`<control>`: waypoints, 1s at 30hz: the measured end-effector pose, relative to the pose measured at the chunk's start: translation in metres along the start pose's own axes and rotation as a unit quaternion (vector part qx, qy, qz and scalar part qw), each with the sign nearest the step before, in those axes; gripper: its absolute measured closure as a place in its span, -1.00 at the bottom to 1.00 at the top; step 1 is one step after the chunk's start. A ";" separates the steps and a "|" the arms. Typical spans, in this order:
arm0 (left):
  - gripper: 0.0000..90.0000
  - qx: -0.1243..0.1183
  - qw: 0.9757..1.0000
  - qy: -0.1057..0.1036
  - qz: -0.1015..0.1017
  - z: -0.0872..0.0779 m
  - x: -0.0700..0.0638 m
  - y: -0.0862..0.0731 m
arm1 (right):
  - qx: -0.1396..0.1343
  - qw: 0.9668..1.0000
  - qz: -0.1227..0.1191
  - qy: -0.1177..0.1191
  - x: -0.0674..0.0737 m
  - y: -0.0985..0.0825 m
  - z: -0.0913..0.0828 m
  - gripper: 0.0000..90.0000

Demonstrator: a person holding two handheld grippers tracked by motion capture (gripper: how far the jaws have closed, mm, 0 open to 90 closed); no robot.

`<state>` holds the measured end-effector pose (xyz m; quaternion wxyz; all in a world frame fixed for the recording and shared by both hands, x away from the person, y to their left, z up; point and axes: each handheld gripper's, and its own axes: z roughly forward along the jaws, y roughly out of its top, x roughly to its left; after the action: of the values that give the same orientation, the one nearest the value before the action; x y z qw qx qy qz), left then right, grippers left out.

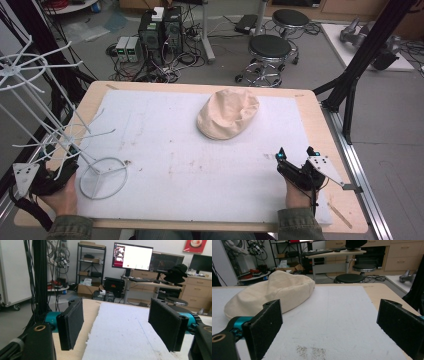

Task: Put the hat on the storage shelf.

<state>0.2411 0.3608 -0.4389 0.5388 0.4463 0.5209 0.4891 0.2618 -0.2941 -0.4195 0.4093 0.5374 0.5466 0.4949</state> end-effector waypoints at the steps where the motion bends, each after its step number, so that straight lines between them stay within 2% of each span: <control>1: -0.37 0.003 1.000 -0.002 -0.001 0.000 0.000 0.000 | 0.000 1.000 0.000 0.000 0.000 0.000 0.000 -0.88; 6: -0.36 0.003 1.000 -0.001 -0.005 -0.001 0.003 0.002 | -0.001 1.000 0.005 0.000 0.000 0.000 -0.001 -0.88; 10: -0.36 0.004 1.000 -0.002 -0.016 -0.001 0.005 0.002 | -0.001 1.000 0.006 0.001 0.000 0.000 -0.001 -0.88; 19: -0.35 0.007 1.000 -0.018 -0.014 0.000 0.003 0.003 | 0.002 1.000 0.005 0.005 -0.001 -0.001 -0.001 -0.88; 21: -0.35 0.009 1.000 -0.018 -0.017 0.000 0.003 0.003 | -0.009 1.000 0.011 0.020 -0.002 -0.001 -0.001 -0.88; 25: -0.35 0.014 1.000 -0.020 -0.015 0.001 0.002 0.001 | -0.014 1.000 0.010 0.021 -0.003 0.000 -0.002 -0.88; 30: -0.35 0.013 1.000 -0.020 -0.016 0.001 0.001 0.001 | -0.009 0.999 0.026 0.019 -0.006 -0.001 0.000 -0.88</control>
<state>0.2423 0.3618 -0.4381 0.5506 0.4550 0.5234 0.4646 0.2622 -0.3000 -0.4207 0.3905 0.5386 0.5356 0.5202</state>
